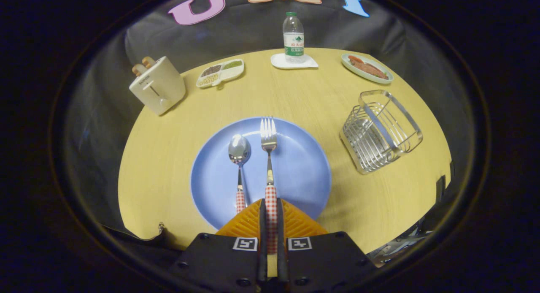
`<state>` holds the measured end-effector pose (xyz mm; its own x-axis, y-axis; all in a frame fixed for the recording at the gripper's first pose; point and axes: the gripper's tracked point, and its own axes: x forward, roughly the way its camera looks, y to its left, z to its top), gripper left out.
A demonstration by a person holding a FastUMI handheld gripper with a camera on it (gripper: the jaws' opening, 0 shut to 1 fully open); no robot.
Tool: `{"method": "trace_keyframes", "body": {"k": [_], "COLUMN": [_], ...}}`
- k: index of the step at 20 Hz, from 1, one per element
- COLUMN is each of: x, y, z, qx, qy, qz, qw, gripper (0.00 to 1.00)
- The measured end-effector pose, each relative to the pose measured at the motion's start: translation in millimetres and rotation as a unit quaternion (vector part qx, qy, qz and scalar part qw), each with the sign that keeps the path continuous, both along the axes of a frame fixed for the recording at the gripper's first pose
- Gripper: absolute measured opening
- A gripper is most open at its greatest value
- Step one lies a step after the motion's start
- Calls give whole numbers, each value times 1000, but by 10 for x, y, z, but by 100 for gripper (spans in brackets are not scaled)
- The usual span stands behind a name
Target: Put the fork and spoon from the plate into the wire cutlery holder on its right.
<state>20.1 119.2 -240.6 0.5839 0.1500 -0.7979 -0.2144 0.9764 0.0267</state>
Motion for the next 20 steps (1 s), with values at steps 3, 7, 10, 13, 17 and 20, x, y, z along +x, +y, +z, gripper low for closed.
{"method": "trace_keyframes", "body": {"k": [3,7,10,13,17,20], "x": [7,64,202,279,290,306], "y": [-164,-609,-1090,-1455,-1608,-1611], "z": [379,826,1027,1019,815,694], "qx": [8,-1,-45,-88,-112,-126], "qy": [-6,-2,3,37,121,177], "qz": [1,-8,-18,-14,8,26], "qw": [1000,1000,999,995,986,976], "gripper": [12,12,12,12,12,12]}}
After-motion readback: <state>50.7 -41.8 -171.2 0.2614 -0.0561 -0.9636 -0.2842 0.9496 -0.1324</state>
